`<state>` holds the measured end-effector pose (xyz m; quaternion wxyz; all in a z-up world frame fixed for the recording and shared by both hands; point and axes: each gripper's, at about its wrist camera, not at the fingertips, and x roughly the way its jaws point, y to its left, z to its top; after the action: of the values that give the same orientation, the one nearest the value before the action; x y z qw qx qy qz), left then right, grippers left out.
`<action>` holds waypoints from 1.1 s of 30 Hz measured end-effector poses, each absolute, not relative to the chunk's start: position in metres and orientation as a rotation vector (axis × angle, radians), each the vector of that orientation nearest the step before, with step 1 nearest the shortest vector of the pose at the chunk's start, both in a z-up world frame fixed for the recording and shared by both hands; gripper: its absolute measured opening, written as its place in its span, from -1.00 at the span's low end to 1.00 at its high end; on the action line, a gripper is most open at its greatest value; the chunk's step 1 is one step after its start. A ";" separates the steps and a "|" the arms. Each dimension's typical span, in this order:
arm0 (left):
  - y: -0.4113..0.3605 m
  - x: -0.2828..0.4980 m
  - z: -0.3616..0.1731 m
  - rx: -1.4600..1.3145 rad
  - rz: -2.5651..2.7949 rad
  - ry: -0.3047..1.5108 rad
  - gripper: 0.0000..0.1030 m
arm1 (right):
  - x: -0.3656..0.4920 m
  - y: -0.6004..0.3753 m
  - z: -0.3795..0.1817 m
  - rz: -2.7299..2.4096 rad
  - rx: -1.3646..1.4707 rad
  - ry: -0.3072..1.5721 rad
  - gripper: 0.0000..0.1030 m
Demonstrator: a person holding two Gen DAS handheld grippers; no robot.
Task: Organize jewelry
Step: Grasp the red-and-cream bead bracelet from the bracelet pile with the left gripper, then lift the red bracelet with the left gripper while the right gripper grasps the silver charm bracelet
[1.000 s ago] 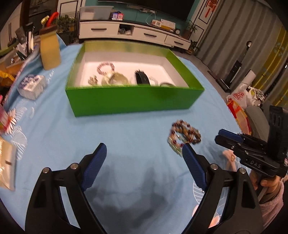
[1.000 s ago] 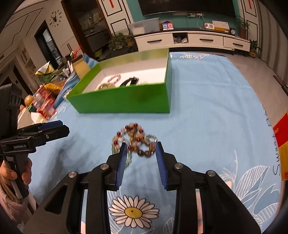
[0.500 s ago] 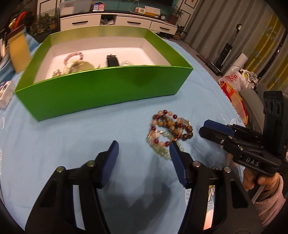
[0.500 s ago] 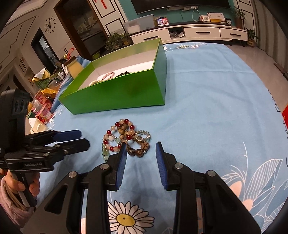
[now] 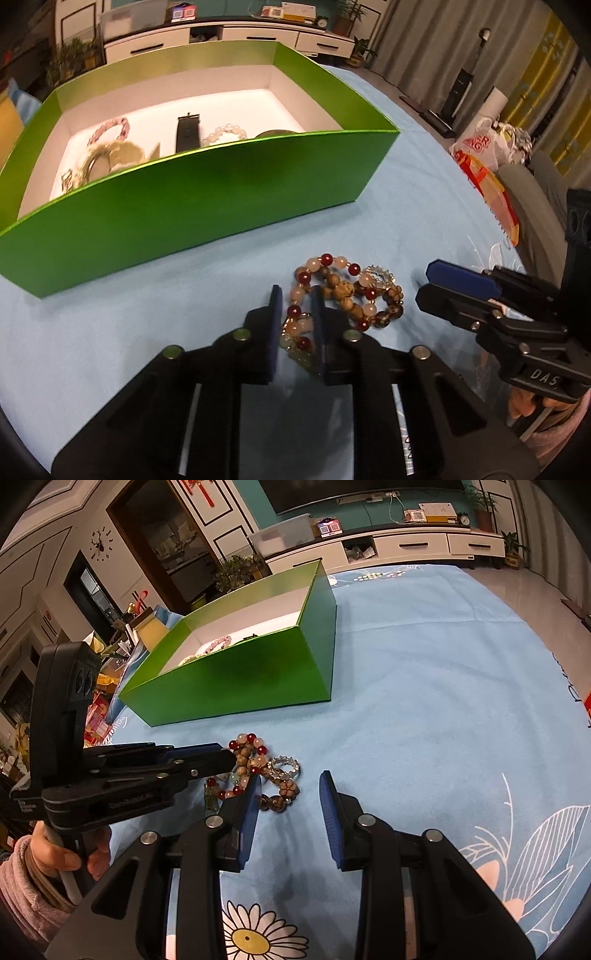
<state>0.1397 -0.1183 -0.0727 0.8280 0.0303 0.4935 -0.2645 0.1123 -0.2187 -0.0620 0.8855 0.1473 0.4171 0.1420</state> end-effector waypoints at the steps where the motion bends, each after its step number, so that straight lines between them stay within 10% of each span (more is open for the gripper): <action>1: -0.120 0.139 -0.073 0.070 -0.565 1.045 -0.82 | 0.113 -0.219 -0.062 0.296 0.305 0.866 -0.36; 33: -0.038 0.125 -0.027 -0.156 -0.487 0.941 -0.85 | 0.140 -0.202 -0.075 0.310 0.310 0.906 -0.42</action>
<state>0.1246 -0.0383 -0.0270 0.8601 -0.0742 0.4481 -0.2322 0.1400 -0.2020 -0.0752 0.8759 0.1485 0.4343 0.1486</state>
